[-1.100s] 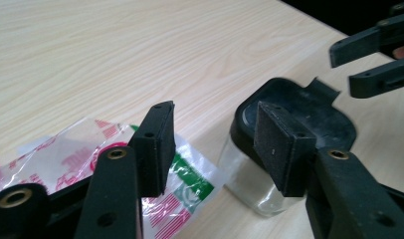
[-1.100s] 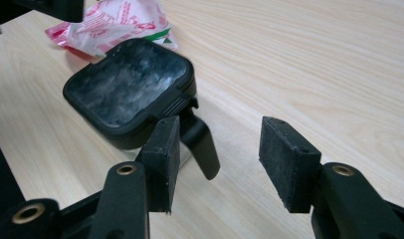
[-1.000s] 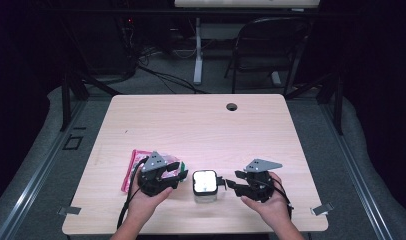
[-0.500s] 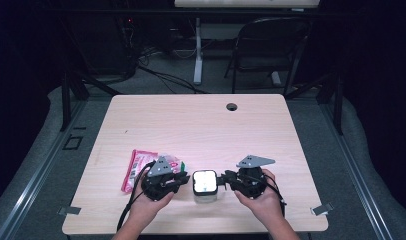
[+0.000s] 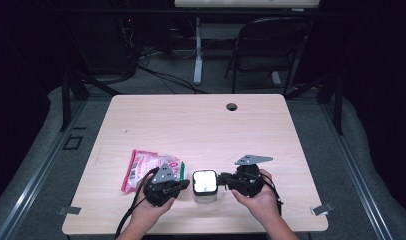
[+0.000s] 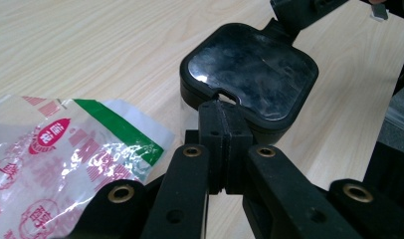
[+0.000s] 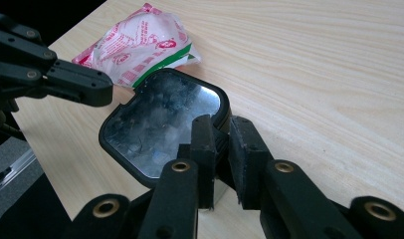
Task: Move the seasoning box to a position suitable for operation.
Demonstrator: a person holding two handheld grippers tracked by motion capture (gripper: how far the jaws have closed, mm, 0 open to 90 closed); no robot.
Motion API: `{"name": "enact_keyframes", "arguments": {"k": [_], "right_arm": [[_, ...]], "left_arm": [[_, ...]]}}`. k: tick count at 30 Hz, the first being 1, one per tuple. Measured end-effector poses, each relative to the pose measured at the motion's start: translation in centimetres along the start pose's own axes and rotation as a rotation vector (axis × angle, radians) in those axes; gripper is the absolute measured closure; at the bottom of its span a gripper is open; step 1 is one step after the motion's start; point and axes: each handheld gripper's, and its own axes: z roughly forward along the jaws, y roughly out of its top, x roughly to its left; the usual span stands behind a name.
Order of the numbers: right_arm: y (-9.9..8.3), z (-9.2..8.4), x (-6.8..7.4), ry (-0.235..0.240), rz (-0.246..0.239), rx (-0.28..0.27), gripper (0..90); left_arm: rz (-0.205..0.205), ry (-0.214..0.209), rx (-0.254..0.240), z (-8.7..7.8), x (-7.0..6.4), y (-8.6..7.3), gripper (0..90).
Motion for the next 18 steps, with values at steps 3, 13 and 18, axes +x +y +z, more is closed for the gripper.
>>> {"name": "enact_keyframes", "arguments": {"k": [3, 13, 18], "right_arm": [[0.05, 0.0, -0.08, -0.003, -0.004, -0.011, 85.0], [0.22, 0.18, -0.12, -0.019, -0.01, -0.016, 85.6], [0.23, 0.3, -0.22, -0.016, -0.007, -0.025, 85.8]], "left_arm": [[0.002, -0.006, 0.004, 0.25, -0.25, -0.07, 90.0], [0.007, -0.021, 0.028, 0.69, -0.65, -0.17, 90.0], [0.004, -0.026, 0.056, 0.92, -0.52, -0.33, 90.0]]}}
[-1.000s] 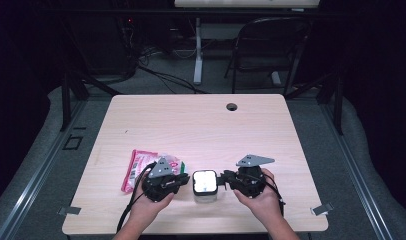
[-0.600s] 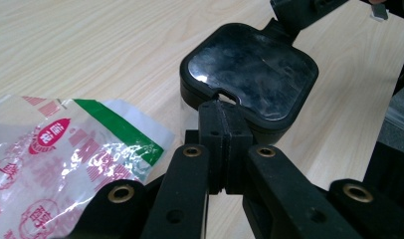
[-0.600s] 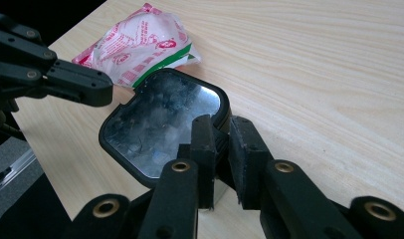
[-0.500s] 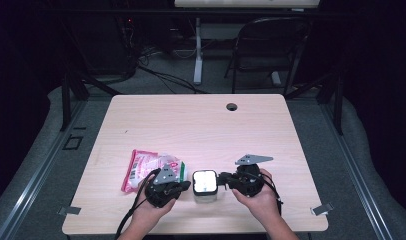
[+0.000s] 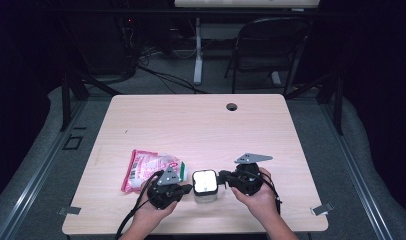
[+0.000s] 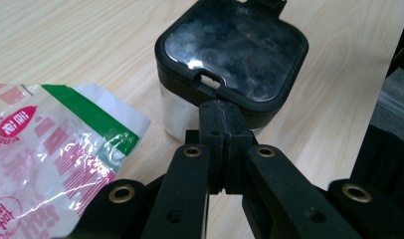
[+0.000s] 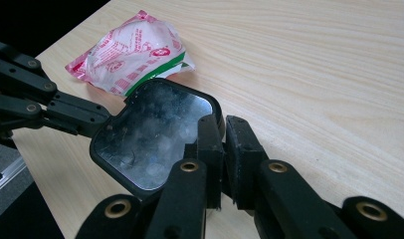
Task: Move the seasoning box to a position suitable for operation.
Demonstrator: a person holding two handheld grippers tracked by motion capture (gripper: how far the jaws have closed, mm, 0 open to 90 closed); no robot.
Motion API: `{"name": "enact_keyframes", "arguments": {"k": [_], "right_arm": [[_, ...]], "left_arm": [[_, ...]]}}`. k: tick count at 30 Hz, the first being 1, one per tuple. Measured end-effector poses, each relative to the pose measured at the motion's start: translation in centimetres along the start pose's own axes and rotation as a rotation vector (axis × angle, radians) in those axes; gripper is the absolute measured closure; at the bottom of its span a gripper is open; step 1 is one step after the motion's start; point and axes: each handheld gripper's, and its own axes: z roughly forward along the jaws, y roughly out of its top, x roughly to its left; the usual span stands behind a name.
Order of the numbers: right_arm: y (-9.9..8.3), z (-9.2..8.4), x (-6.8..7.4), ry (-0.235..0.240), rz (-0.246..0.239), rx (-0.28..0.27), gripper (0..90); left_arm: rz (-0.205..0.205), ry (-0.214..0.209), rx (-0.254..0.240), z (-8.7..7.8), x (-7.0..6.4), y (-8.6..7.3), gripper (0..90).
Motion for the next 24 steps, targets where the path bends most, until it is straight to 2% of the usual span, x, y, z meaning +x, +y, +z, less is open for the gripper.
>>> {"name": "enact_keyframes", "arguments": {"k": [10, 24], "right_arm": [[-0.1, 0.01, 0.05, -0.005, 0.002, -0.007, 86.0], [-0.24, -0.04, 0.04, -0.004, 0.006, -0.014, 85.9]], "left_arm": [[0.0, 0.003, 0.008, 0.12, -0.08, -0.05, 90.0], [-0.011, -0.002, -0.037, -0.3, -0.12, 0.24, 90.0]]}}
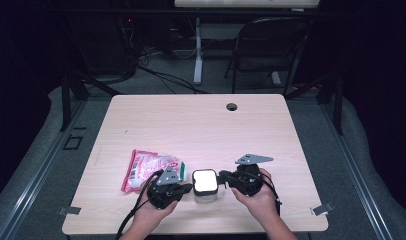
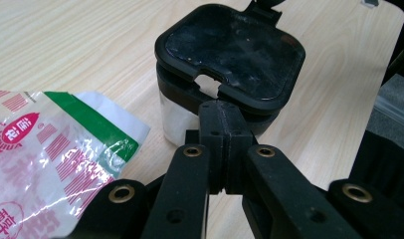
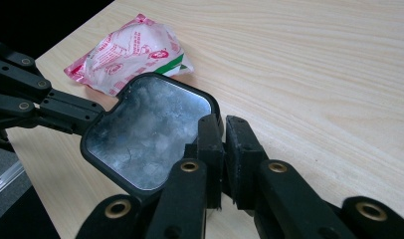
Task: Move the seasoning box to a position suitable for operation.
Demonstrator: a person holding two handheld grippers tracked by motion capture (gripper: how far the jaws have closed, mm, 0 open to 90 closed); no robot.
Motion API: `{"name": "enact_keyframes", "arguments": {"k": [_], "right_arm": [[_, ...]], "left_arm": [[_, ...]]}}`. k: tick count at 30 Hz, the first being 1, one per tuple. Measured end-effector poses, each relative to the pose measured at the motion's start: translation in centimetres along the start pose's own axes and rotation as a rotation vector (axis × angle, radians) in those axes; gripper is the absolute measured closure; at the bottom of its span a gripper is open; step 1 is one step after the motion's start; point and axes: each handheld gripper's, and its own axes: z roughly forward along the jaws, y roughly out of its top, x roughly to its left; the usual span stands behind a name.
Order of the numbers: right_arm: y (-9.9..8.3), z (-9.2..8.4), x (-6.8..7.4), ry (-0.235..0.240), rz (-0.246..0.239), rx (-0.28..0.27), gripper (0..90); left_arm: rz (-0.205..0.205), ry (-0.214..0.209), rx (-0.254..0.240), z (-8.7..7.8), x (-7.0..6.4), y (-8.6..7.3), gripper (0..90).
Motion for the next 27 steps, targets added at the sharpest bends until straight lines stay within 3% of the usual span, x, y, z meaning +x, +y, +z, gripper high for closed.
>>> {"name": "enact_keyframes", "arguments": {"k": [4, 11, 21, 27], "right_arm": [[-0.1, 0.0, 0.0, -0.006, -0.008, -0.005, 83.9], [-0.3, -0.4, 1.0, -0.008, -0.102, -0.004, 71.6], [-0.8, -0.8, 2.5, 0.034, -0.186, -0.018, 57.5], [-1.0, -0.9, 3.4, 0.034, -0.242, -0.025, 51.8]], "left_arm": [[0.009, -0.003, 0.001, 0.1, -0.1, 0.2, 90.0], [0.017, -0.004, -0.009, 0.0, -0.2, 0.6, 87.8], [0.006, 0.0, -0.022, 0.1, -0.1, 1.3, 79.4], [0.003, 0.012, -0.032, 0.2, -0.2, 1.7, 72.6]]}}
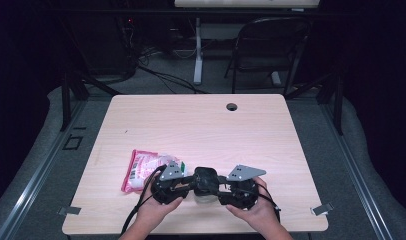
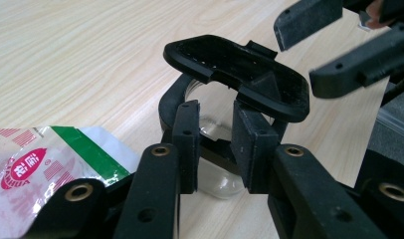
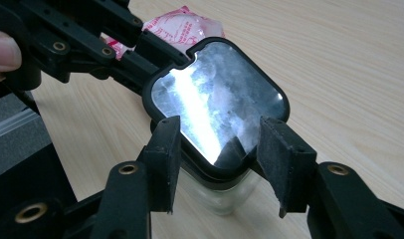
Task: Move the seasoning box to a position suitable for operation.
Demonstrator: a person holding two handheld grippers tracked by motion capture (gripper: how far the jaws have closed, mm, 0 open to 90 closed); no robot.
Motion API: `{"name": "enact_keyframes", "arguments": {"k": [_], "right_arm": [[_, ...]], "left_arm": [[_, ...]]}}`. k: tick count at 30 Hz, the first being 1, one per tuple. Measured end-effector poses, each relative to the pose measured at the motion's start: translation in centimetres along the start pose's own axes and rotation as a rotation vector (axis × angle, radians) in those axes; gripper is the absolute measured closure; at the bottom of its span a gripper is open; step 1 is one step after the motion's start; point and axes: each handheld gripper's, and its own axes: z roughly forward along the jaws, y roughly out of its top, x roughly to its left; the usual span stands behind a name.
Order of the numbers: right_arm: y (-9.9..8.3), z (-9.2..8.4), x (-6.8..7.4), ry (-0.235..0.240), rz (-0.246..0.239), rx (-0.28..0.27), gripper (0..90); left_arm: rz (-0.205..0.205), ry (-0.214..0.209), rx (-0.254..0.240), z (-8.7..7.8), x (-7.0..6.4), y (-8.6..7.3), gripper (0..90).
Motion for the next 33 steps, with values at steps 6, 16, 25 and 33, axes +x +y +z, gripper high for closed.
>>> {"name": "enact_keyframes", "arguments": {"k": [6, 16, 25, 33], "right_arm": [[0.2, 0.2, 0.8, -0.006, -0.031, -0.001, 50.9], [0.2, 0.7, 2.1, -0.047, -0.108, 0.0, 49.0], [0.2, 0.8, 2.4, -0.085, -0.128, -0.005, 50.6], [0.2, 0.7, 2.2, -0.069, -0.115, -0.013, 50.8]], "left_arm": [[-0.005, 0.013, -0.019, 0.1, -0.1, 0.3, 68.5], [-0.008, 0.024, -0.034, 0.0, -0.1, 0.6, 66.5], [-0.021, 0.049, -0.011, 0.9, 0.3, 0.0, 64.1], [-0.036, 0.044, -0.01, 1.2, 0.5, -0.3, 62.9]]}}
